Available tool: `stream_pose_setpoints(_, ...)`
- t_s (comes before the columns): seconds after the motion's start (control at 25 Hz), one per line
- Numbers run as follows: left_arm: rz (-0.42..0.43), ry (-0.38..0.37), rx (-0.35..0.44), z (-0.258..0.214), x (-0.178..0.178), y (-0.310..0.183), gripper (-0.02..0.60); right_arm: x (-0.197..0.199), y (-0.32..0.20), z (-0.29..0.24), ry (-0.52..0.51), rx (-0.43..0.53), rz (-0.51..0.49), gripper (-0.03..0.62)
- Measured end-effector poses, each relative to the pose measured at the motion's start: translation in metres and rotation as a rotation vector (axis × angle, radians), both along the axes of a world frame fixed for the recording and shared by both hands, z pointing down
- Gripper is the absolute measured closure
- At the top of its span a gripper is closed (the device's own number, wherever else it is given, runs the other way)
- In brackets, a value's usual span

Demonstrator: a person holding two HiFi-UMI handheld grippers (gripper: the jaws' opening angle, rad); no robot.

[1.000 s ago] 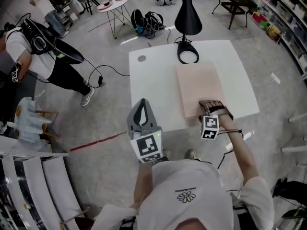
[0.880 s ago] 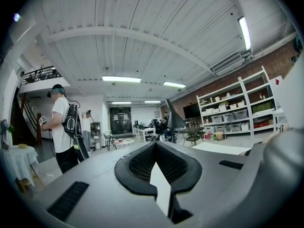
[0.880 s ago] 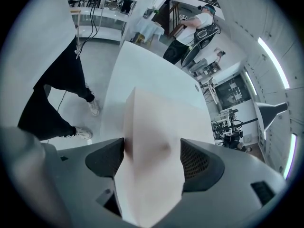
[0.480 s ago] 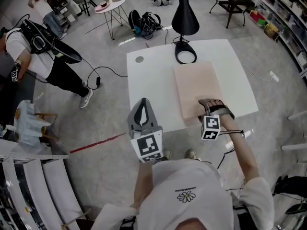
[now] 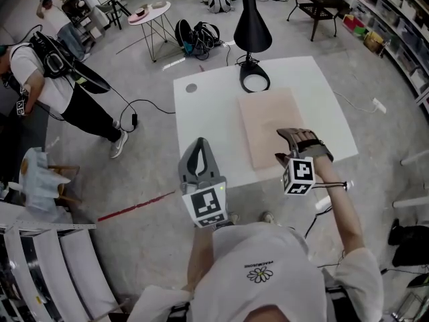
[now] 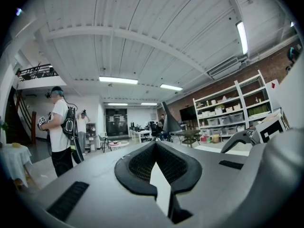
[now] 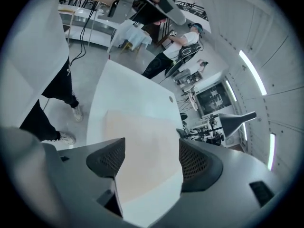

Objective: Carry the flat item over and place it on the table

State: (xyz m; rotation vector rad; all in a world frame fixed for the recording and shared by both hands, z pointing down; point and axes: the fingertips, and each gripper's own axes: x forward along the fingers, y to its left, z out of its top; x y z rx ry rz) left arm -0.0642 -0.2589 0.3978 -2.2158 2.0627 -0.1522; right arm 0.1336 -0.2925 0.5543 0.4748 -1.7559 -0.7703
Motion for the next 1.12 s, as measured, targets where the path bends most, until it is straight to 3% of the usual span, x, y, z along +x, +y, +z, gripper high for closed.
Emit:
stream_pose_setpoints(0.2,0.018,-0.019,0.006,-0.004,0.005,0.0,0.568,-0.014,-0.014,-0.061,-0.184,0.159,0.015,0.25)
stream_pose_setpoints(0.4,0.028,-0.028,0.018,-0.006,0.006,-0.003,0.568,-0.024,-0.015,-0.142,-0.551,0.266,0.047,0.252)
stream_pose_setpoints(0.52,0.032,-0.033,0.024,-0.008,0.006,-0.006,0.568,-0.02,-0.014,-0.186,-0.828,0.278,0.081,0.252)
stream_pose_setpoints(0.68,0.043,-0.044,0.029,-0.011,0.009,-0.007,0.568,0.008,-0.011,-0.224,-1.41,0.145,0.218,0.253)
stream_pose_setpoints(0.76,0.047,-0.046,0.03,-0.012,0.009,-0.006,0.568,0.021,-0.007,-0.233,-1.608,0.095,0.255,0.318)
stream_pose_setpoints(0.8,0.049,-0.047,0.03,-0.013,0.009,-0.006,0.568,0.024,-0.003,-0.235,-1.641,0.096,0.253,0.405)
stream_pose_setpoints(0.88,0.054,-0.051,0.03,-0.014,0.01,-0.006,0.568,0.027,0.003,-0.237,-1.626,0.144,0.259,0.412)
stream_pose_setpoints(1.04,0.059,-0.04,0.049,-0.016,0.013,-0.008,0.568,0.032,0.006,-0.228,-1.559,0.268,0.349,0.545)
stream_pose_setpoints(1.12,0.064,-0.039,0.054,-0.016,0.016,-0.007,0.568,0.032,0.007,-0.216,-1.505,0.3,0.396,0.575)
